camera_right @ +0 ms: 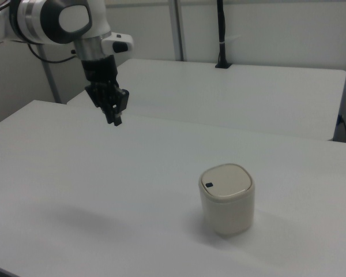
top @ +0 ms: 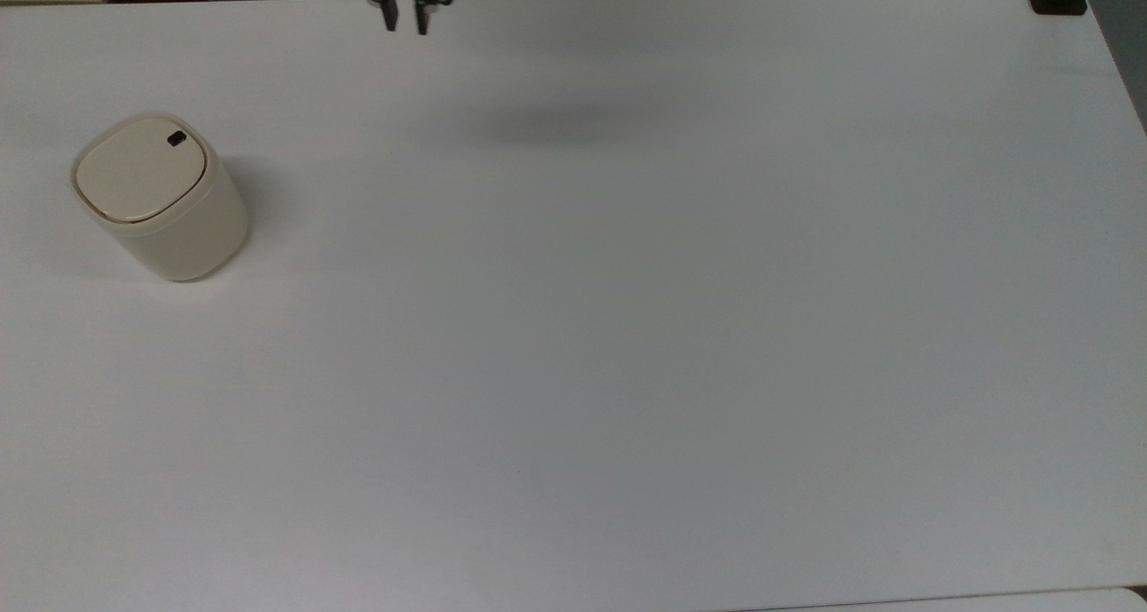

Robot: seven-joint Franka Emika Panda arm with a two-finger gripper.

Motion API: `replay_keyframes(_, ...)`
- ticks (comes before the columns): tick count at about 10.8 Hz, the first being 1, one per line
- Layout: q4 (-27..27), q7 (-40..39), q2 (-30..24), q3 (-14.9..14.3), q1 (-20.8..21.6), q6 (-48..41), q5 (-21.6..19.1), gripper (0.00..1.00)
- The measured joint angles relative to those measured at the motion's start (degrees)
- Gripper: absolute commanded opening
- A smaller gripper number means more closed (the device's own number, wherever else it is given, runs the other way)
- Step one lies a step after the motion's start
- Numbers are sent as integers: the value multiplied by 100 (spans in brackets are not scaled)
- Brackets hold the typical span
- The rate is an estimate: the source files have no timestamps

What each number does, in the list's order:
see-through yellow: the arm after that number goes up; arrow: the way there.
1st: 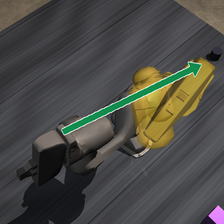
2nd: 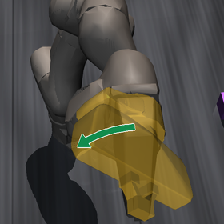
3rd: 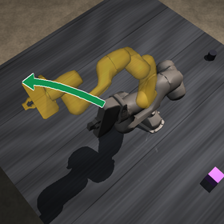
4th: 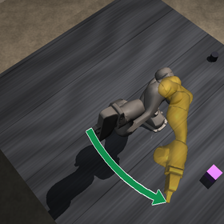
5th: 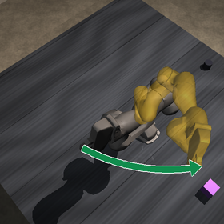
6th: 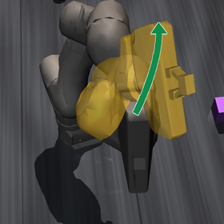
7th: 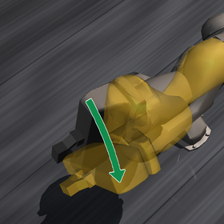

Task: Open the trash bin
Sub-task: 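Move the gripper over the cream trash bin and lower onto its lid, then grip the lid edge of the bin with the gripper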

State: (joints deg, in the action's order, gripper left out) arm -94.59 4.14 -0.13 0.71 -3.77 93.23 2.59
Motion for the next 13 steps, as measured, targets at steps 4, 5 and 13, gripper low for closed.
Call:
replay_keyframes(4,53,1414,384,-693,-39,926,374,0)
replay_keyframes(5,54,1483,516,-978,-50,1217,375,0)
replay_keyframes(13,-226,1532,1549,-2099,-64,3021,204,0)
